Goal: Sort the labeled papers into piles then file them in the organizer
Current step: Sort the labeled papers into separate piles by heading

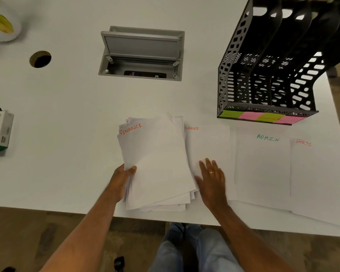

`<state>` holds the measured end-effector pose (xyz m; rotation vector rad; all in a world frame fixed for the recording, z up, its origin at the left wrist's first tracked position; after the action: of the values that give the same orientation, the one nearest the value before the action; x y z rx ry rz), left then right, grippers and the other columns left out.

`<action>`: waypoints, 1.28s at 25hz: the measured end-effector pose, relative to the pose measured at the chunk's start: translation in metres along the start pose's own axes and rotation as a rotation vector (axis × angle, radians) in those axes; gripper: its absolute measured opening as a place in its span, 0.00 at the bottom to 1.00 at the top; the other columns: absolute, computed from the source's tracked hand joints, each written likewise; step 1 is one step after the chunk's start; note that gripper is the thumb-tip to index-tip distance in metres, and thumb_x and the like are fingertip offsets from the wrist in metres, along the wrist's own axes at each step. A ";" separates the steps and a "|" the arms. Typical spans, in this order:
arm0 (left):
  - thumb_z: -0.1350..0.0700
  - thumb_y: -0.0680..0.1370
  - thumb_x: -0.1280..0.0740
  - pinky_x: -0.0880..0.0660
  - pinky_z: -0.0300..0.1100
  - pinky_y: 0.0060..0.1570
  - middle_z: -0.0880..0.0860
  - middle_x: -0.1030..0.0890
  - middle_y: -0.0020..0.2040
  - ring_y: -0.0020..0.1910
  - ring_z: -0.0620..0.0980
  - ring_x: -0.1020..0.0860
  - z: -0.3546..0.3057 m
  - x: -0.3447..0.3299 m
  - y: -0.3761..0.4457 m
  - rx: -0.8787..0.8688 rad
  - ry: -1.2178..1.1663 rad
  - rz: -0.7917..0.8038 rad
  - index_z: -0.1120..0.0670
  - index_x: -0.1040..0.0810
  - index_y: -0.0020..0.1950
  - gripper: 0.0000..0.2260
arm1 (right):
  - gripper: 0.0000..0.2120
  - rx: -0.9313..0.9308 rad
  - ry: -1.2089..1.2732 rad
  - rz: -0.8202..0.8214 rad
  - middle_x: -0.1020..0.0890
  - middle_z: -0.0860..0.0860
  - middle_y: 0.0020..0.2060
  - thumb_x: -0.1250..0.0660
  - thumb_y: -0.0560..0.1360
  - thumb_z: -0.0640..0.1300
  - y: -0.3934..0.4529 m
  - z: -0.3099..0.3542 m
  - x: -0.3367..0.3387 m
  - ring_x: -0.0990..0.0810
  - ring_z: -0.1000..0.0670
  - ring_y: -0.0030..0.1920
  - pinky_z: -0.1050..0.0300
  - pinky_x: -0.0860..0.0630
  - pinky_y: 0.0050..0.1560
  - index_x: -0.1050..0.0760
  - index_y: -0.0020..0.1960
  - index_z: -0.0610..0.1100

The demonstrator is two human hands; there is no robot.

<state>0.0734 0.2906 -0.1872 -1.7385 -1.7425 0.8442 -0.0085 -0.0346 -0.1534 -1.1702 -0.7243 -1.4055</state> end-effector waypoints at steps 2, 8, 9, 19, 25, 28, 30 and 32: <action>0.57 0.80 0.31 0.20 0.52 0.55 0.52 0.13 0.51 0.51 0.54 0.15 -0.003 -0.008 -0.001 -0.006 0.000 0.021 0.51 0.20 0.59 0.09 | 0.19 -0.073 0.296 -0.116 0.29 0.48 0.73 0.41 0.83 0.48 0.001 -0.004 0.021 0.35 0.46 0.75 0.47 0.35 0.73 0.30 0.73 0.47; 0.53 0.76 0.27 0.18 0.46 0.52 0.54 0.14 0.59 0.57 0.55 0.16 -0.014 -0.049 -0.015 -0.017 -0.030 0.129 0.54 0.23 0.68 0.21 | 0.25 -0.398 1.003 0.292 0.21 0.62 0.52 0.24 0.70 0.58 0.020 0.023 0.033 0.20 0.61 0.50 0.69 0.25 0.45 0.31 0.61 0.56; 0.52 0.75 0.26 0.18 0.46 0.52 0.55 0.15 0.59 0.58 0.55 0.16 -0.016 -0.056 -0.018 -0.011 -0.026 0.148 0.54 0.23 0.68 0.22 | 0.28 -0.377 0.926 0.258 0.22 0.61 0.50 0.22 0.69 0.53 0.023 0.021 0.036 0.21 0.61 0.48 0.71 0.26 0.43 0.33 0.62 0.52; 0.59 0.79 0.31 0.20 0.45 0.52 0.49 0.12 0.50 0.53 0.51 0.16 -0.012 -0.078 -0.026 0.024 0.018 0.132 0.52 0.21 0.61 0.11 | 0.14 -0.378 0.855 -0.020 0.26 0.62 0.28 0.39 0.82 0.52 0.016 -0.020 0.055 0.27 0.61 0.30 0.69 0.32 0.35 0.28 0.39 0.49; 0.62 0.79 0.32 0.22 0.53 0.57 0.54 0.13 0.52 0.52 0.55 0.16 -0.019 -0.040 -0.019 -0.013 -0.029 0.005 0.54 0.20 0.59 0.09 | 0.16 -0.465 0.712 -0.204 0.20 0.46 0.60 0.42 0.84 0.42 0.012 -0.069 0.067 0.24 0.45 0.64 0.61 0.30 0.61 0.28 0.69 0.40; 0.64 0.79 0.33 0.26 0.56 0.62 0.57 0.16 0.56 0.58 0.60 0.20 -0.024 -0.005 -0.014 -0.020 -0.090 -0.054 0.56 0.22 0.63 0.12 | 0.18 -0.394 0.623 -0.239 0.23 0.43 0.67 0.40 0.83 0.41 0.003 -0.088 0.069 0.25 0.45 0.67 0.57 0.31 0.64 0.34 0.72 0.43; 0.65 0.80 0.34 0.28 0.58 0.66 0.58 0.19 0.60 0.60 0.61 0.22 -0.025 0.013 -0.012 -0.027 -0.118 -0.082 0.57 0.26 0.67 0.16 | 0.19 -0.344 0.578 -0.205 0.24 0.43 0.67 0.39 0.82 0.40 -0.004 -0.091 0.060 0.24 0.44 0.66 0.57 0.30 0.64 0.35 0.72 0.45; 0.65 0.81 0.35 0.30 0.59 0.68 0.58 0.20 0.60 0.62 0.61 0.24 -0.025 0.023 -0.012 -0.017 -0.138 -0.105 0.57 0.27 0.68 0.16 | 0.20 -0.340 0.531 -0.166 0.24 0.42 0.67 0.38 0.82 0.40 -0.009 -0.090 0.051 0.24 0.43 0.66 0.55 0.29 0.63 0.36 0.72 0.46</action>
<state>0.0836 0.3153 -0.1631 -1.6173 -1.9183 0.9246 -0.0344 -0.1333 -0.1338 -0.9332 -0.2131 -1.9302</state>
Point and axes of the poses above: each hand's wrist, its own y-axis towards the middle knuckle, its own x-axis out of the back of the hand, z = x × y, the point moved 7 cm from there along y, towards the middle knuckle
